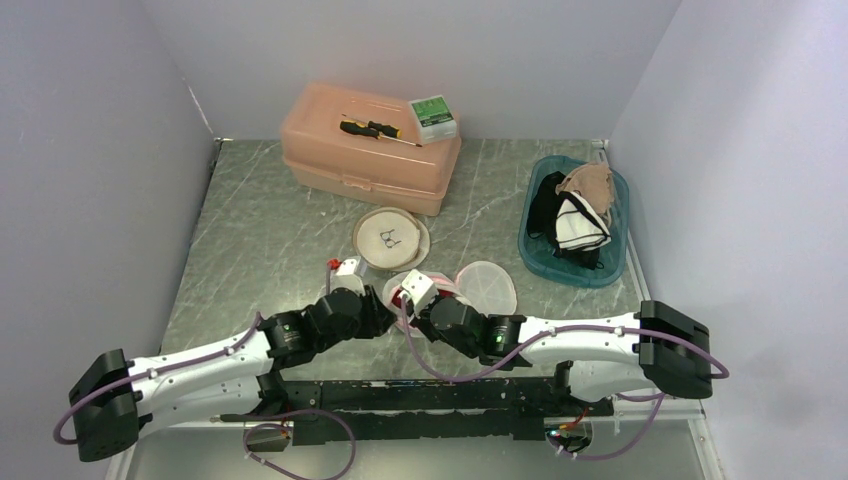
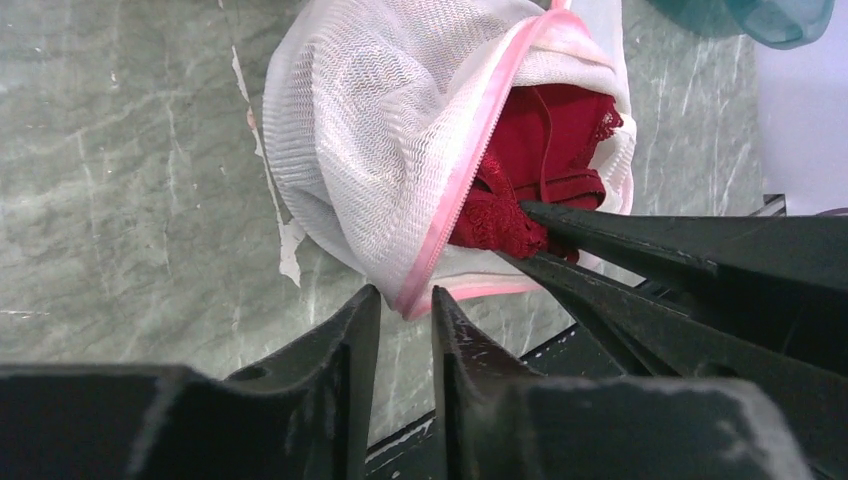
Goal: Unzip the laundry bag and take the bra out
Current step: Pick up the bra from the laundry bag.
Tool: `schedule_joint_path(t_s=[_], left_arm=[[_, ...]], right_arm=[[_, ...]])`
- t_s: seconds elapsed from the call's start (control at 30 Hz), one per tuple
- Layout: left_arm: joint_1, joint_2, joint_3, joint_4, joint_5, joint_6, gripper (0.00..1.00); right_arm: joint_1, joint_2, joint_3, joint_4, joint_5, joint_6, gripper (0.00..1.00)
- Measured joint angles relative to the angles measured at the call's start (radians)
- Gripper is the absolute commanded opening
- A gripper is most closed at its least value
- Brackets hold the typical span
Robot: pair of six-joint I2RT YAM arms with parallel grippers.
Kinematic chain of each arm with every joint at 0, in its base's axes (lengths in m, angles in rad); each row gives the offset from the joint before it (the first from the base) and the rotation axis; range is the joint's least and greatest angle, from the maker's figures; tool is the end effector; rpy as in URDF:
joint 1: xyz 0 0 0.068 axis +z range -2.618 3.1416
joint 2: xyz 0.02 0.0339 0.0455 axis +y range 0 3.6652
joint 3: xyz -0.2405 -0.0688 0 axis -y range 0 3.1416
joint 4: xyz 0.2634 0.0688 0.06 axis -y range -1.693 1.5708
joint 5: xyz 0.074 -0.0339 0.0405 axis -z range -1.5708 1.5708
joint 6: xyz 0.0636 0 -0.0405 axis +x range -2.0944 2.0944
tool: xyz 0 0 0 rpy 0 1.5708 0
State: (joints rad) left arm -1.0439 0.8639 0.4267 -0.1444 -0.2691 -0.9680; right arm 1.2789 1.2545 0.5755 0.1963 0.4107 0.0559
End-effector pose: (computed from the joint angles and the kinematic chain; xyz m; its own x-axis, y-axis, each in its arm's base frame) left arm 0.1357 -0.1997 0.1649 -0.7510 -0.2883 -0.5940 0.1815 0.7749 -0.6055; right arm 0.1121 0.2848 0.1619 -0.1767 -0.4102 -0.8947 -0.7676 0.6264 -0.1355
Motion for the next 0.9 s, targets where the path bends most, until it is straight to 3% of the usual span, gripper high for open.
schedule_joint_path(t_s=[0.13, 0.3, 0.7, 0.8, 0.9], left_arm=[[0.0, 0.048, 0.0, 0.035, 0.014, 0.003, 0.03], [0.0, 0.093, 0.0, 0.058, 0.025, 0.005, 0.03], [0.0, 0.085, 0.0, 0.076, 0.035, 0.005, 0.03], [0.0, 0.078, 0.0, 0.076, 0.036, 0.005, 0.03], [0.0, 0.077, 0.0, 0.076, 0.036, 0.005, 0.03]], right_arm=[[0.0, -0.007, 0.0, -0.001, -0.002, 0.013, 0.38], [0.0, -0.021, -0.001, -0.001, -0.019, 0.034, 0.52], [0.0, 0.02, 0.017, -0.007, -0.024, 0.053, 0.55], [-0.002, 0.041, 0.018, -0.008, -0.021, 0.055, 0.43], [-0.006, 0.043, 0.018, -0.007, -0.018, 0.064, 0.42]])
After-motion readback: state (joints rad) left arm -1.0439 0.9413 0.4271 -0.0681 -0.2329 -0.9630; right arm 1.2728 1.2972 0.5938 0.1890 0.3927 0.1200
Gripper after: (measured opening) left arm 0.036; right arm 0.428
